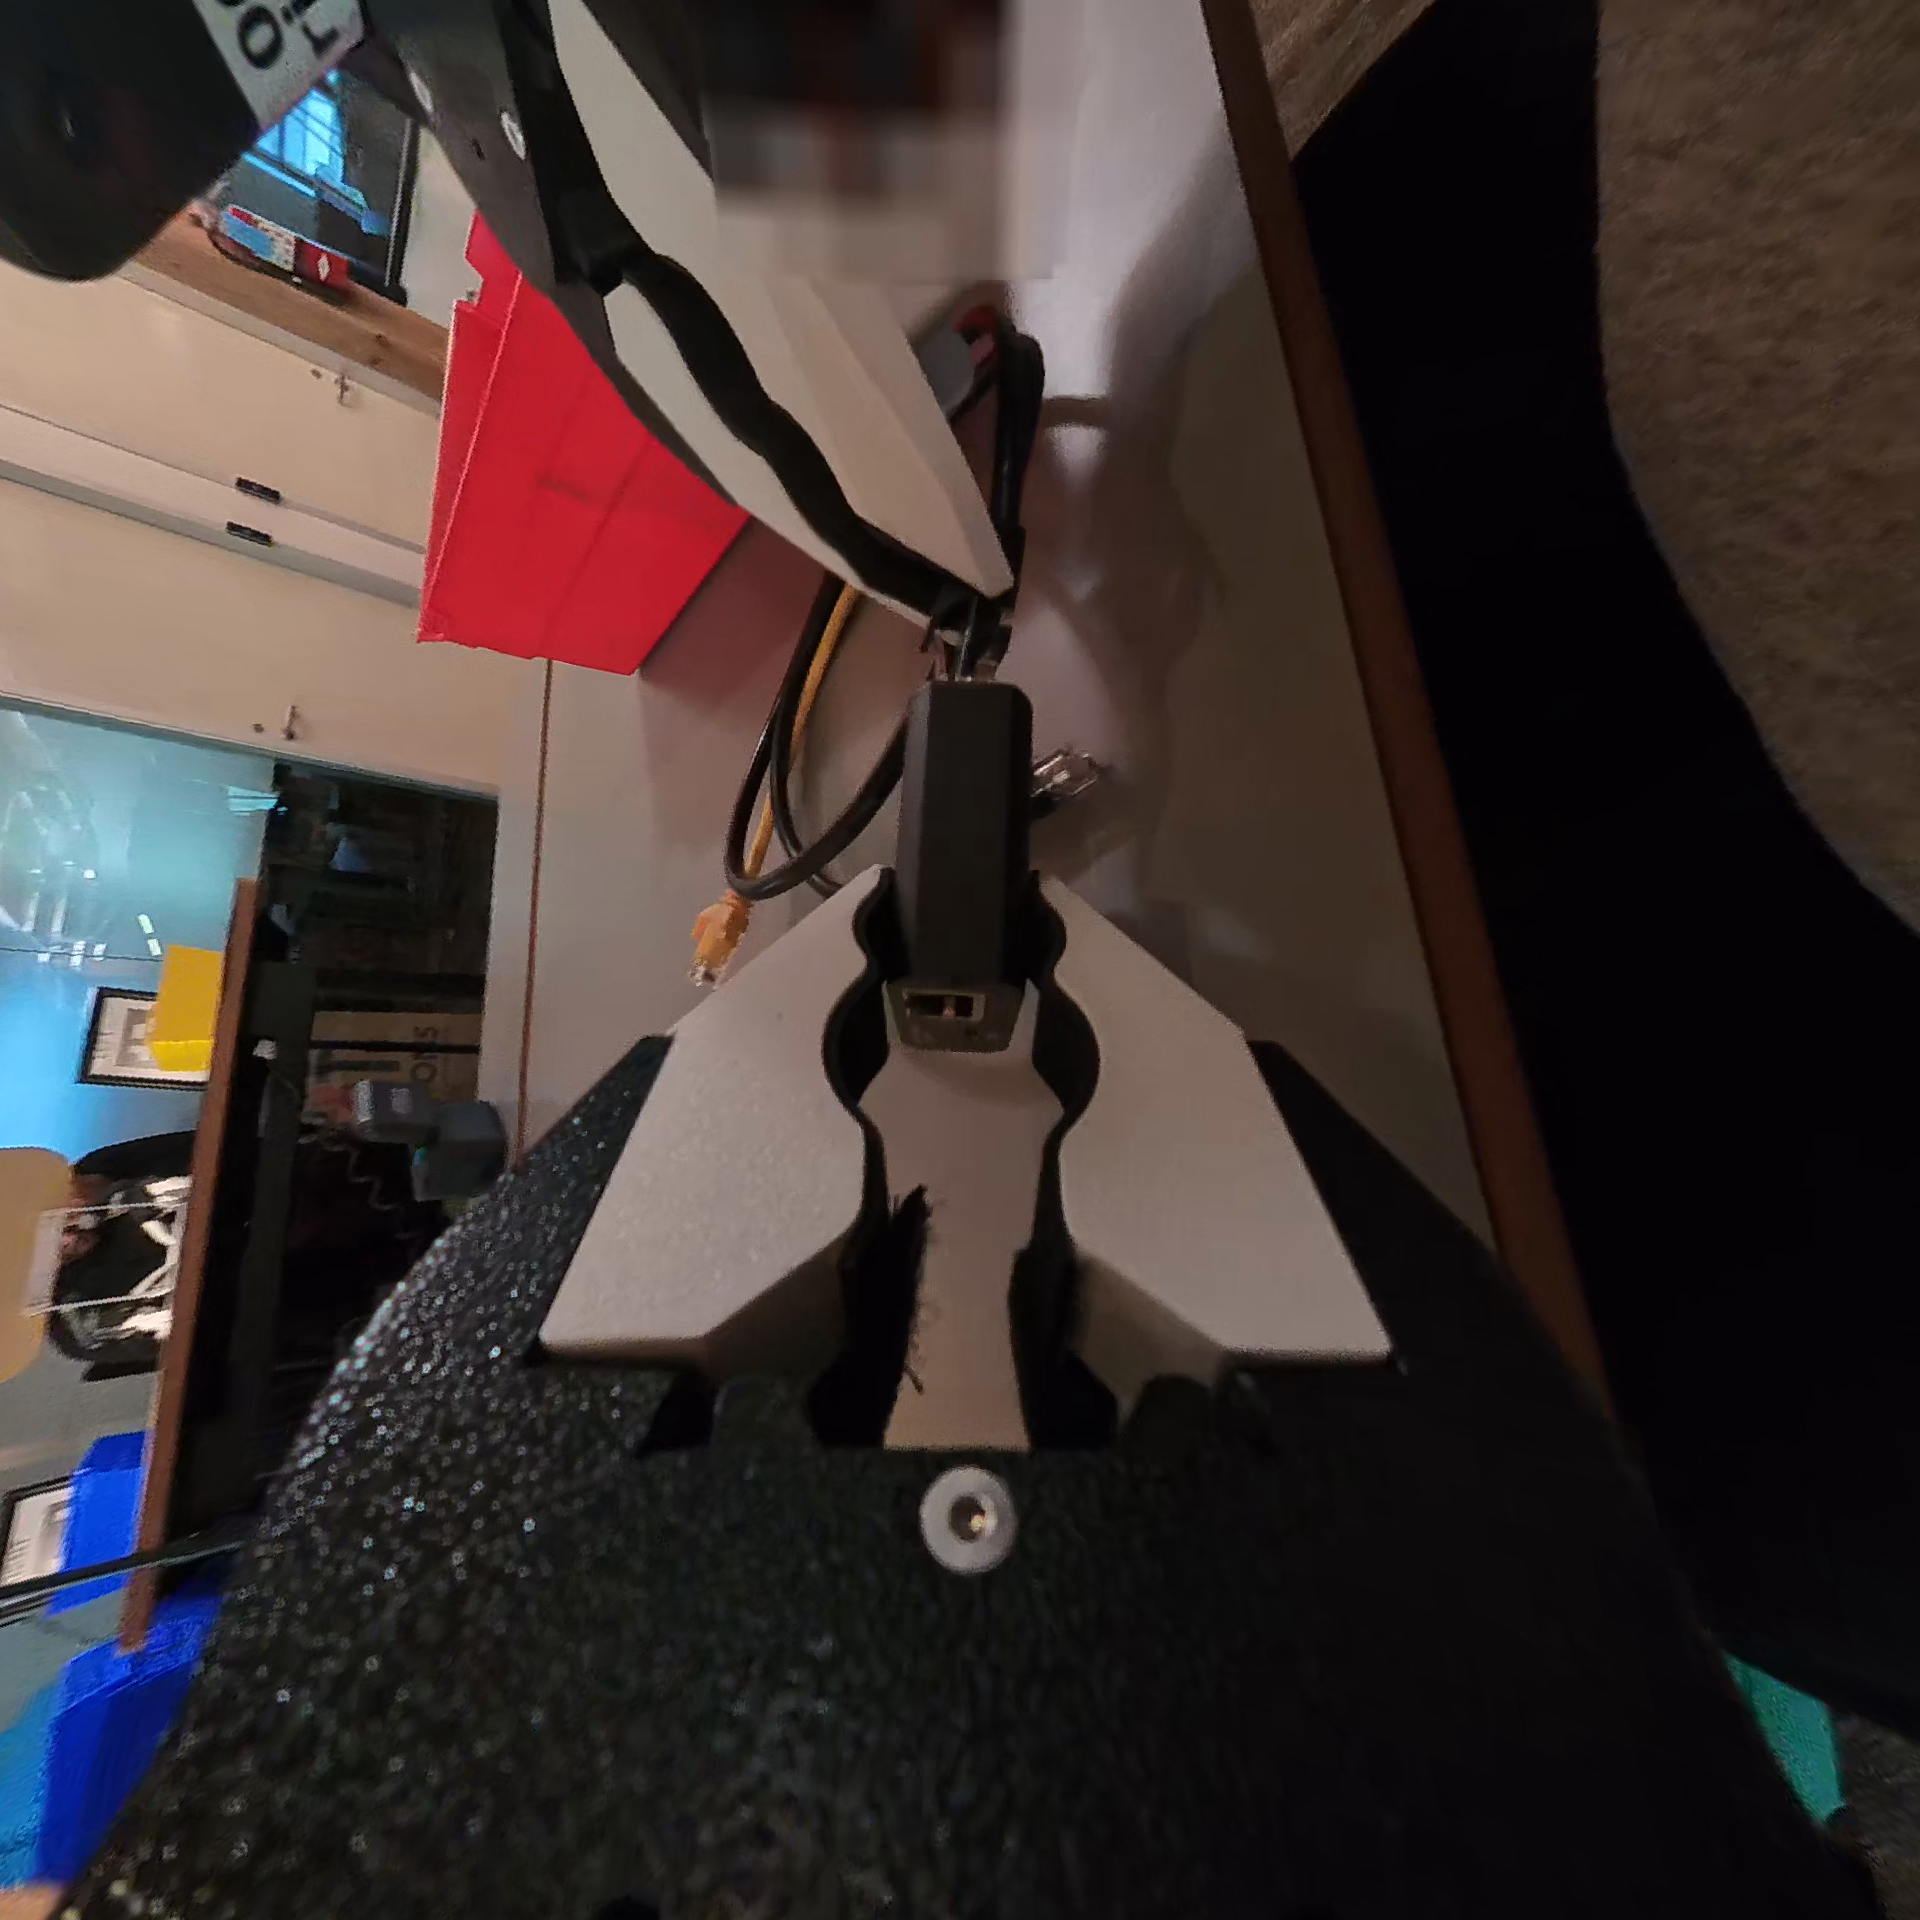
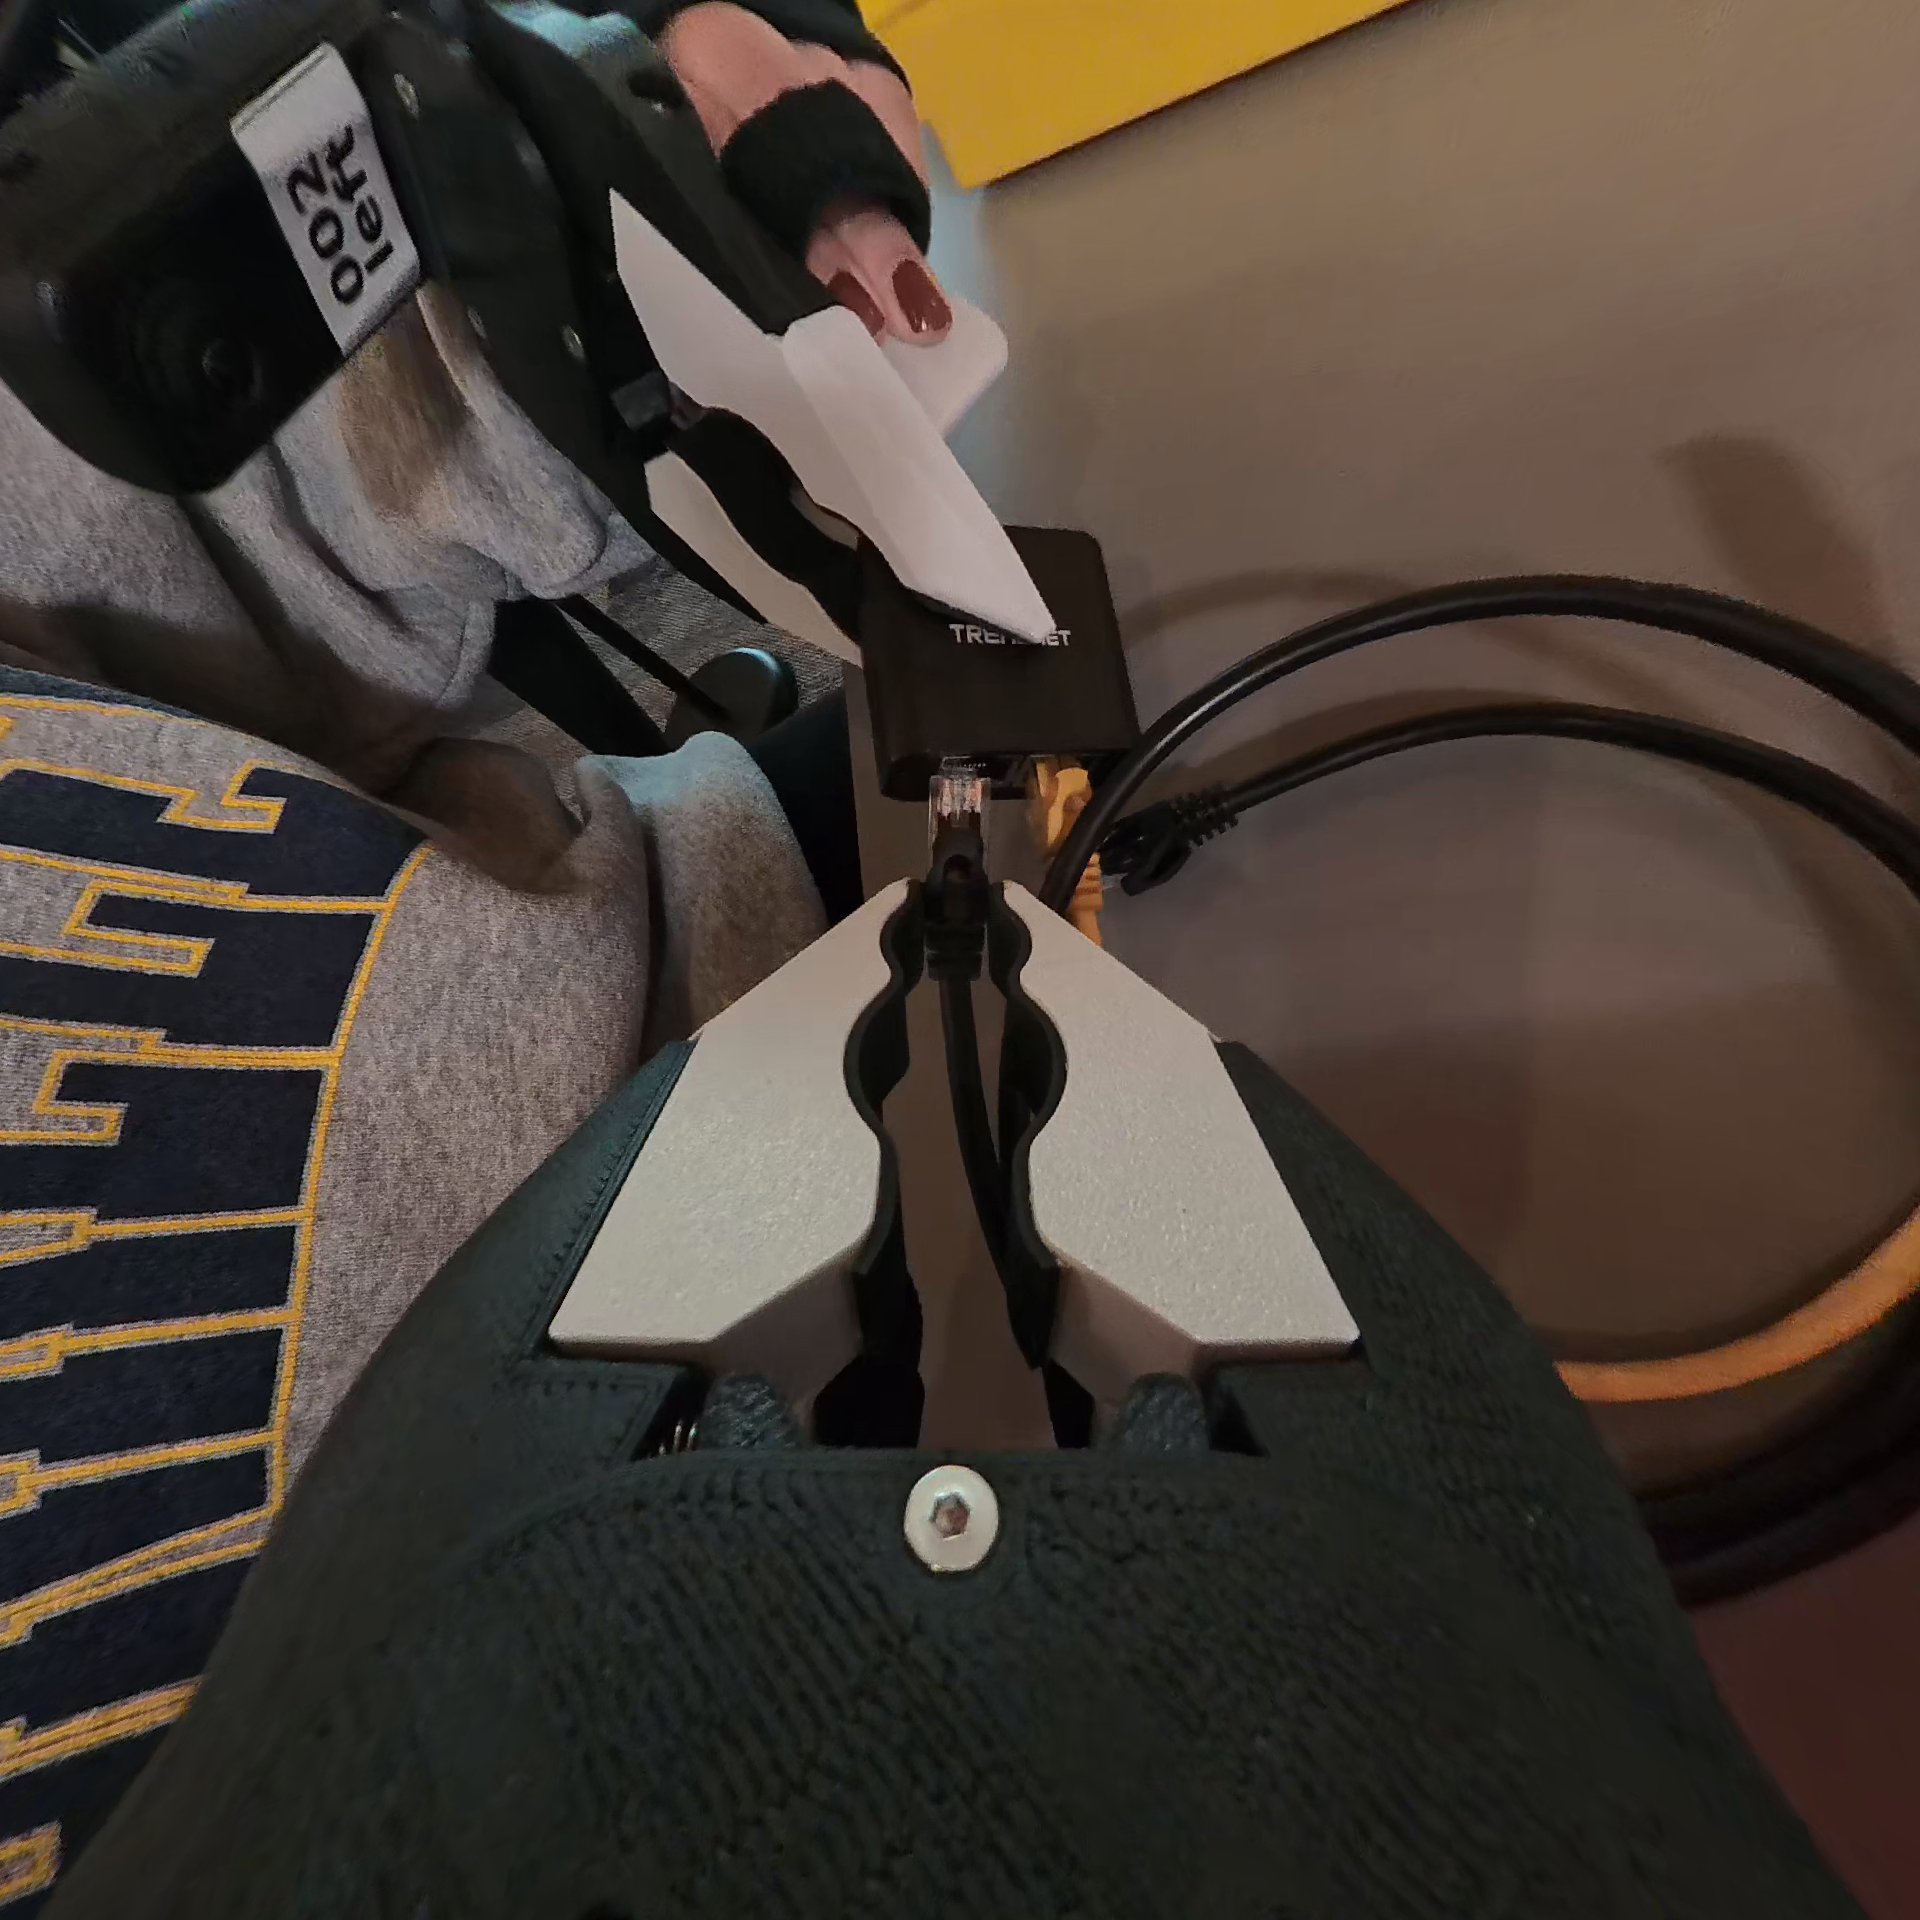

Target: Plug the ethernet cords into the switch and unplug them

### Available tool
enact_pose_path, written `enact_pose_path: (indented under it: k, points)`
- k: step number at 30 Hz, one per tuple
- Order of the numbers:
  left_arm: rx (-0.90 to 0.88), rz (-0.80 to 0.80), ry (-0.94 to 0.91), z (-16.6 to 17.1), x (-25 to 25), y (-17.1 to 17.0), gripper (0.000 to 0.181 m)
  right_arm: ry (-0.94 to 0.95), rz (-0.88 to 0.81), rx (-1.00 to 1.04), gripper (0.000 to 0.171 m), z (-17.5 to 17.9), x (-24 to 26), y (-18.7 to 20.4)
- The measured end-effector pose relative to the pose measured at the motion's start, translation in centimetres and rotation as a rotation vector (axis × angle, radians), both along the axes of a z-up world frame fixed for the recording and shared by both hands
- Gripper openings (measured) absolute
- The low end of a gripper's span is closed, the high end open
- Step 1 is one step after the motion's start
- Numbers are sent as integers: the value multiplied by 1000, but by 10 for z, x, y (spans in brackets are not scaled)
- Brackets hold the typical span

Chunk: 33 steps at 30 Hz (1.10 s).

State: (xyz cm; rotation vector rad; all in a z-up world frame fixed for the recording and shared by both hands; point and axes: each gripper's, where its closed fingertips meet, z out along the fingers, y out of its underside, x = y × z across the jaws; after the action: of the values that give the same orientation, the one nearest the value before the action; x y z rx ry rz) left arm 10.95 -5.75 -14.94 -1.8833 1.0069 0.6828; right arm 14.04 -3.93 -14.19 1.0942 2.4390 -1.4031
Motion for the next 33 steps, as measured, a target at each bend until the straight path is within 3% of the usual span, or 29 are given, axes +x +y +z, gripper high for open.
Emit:
enact_pose_path:
  k: [10, 33]
  points:
    - [-43, -16, -151, -14, 0, -6, 21, -94, -25, -4, 9, -9, 1, -1]
    - [-78, -8, -137, -19, -4, -11, 21, -173, -60, 52, 9, -11, -6, -9]
